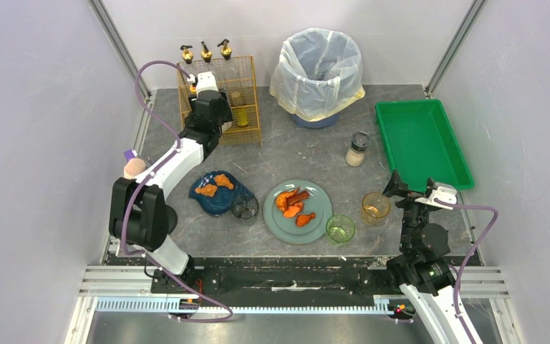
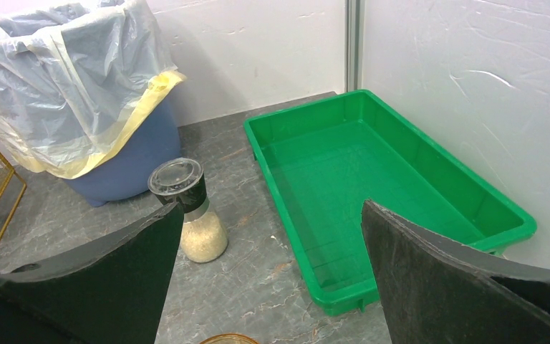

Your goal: Clear the kitchen counter

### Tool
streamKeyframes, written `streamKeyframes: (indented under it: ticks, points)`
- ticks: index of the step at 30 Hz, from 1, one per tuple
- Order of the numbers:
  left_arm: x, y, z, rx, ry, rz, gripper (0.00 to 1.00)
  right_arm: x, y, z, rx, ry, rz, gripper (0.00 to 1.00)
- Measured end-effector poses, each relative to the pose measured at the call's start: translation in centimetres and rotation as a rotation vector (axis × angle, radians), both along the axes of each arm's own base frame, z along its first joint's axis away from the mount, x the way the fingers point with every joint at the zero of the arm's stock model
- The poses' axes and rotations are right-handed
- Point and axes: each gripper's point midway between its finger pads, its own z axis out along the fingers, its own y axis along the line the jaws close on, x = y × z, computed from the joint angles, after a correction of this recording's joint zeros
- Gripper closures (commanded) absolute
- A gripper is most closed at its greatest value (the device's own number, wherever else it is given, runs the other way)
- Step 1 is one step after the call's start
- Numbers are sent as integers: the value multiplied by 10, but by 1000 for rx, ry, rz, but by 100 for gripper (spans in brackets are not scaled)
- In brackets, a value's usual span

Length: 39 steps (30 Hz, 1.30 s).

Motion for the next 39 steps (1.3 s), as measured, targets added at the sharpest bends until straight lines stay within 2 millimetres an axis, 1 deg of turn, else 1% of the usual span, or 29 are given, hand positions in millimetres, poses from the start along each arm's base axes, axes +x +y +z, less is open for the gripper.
streamKeyframes:
  ticks: [5,11,20,24,27,33,37,39]
  points:
    - [4,2,-18,0,4,8,85,0,0,0,0,0,0,2]
    - [9,3,-26,0,-1,18,80,0,0,0,0,0,0,2]
    - [16,3,-65,-1,73,34,69,0,0,0,0,0,0,2]
    - [17,3,-74,-4,90,37,63,0,0,0,0,0,0,2]
    - [17,3,-74,-4,92,38,54,0,0,0,0,0,0,2]
    - [17,2,-73,-3,107,38,30,0,0,0,0,0,0,2]
    - [16,3,-74,-13,124,42,21,0,0,0,0,0,0,2]
    - [11,0,-80,-24,155,35,18,0,0,0,0,0,0,2]
